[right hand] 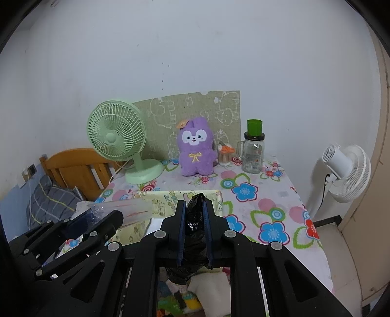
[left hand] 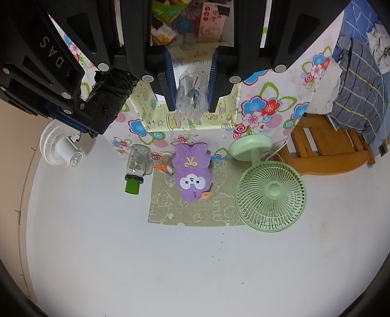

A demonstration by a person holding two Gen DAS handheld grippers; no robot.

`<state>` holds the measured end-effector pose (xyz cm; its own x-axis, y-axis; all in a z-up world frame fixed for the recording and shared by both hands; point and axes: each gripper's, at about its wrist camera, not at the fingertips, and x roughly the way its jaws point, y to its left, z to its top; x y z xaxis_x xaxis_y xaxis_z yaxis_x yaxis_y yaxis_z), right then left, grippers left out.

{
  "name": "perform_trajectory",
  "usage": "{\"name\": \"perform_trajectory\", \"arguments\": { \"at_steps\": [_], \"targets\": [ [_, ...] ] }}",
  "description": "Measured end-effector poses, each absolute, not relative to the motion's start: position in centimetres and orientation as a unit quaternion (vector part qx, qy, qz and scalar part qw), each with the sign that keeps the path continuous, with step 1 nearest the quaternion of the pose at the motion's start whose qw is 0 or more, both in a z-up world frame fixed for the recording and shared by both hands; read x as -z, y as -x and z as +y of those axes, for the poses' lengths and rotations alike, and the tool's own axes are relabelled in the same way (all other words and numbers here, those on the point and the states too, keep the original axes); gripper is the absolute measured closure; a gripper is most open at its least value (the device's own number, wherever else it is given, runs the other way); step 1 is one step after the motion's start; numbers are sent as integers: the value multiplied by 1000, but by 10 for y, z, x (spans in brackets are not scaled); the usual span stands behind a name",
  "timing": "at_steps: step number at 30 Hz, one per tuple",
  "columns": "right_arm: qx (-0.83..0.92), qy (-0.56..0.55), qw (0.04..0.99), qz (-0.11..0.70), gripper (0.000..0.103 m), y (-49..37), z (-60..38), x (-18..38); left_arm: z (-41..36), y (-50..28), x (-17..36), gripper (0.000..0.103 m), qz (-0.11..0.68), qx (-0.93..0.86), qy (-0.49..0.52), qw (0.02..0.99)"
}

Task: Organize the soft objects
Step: 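Carry the clear bag with the left tool while the right tool carries the black bag over the basket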

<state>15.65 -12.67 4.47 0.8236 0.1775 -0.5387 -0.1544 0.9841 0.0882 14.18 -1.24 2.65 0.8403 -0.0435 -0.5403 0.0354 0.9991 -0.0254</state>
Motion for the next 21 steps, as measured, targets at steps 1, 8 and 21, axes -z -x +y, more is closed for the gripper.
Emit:
{"name": "perform_trajectory", "arguments": {
  "at_steps": [1, 8, 21],
  "targets": [
    [-87, -20, 955, 283, 85, -159, -126, -45, -12, -145, -27, 79, 281, 20, 7, 960],
    [-88, -22, 954, 286, 85, -183, -123, -39, -6, -172, -21, 79, 288, 16, 8, 957],
    [-86, -31, 948, 303, 85, -228, -117, -18, -2, -220, 12, 78, 326, 12, 7, 945]
  ]
}}
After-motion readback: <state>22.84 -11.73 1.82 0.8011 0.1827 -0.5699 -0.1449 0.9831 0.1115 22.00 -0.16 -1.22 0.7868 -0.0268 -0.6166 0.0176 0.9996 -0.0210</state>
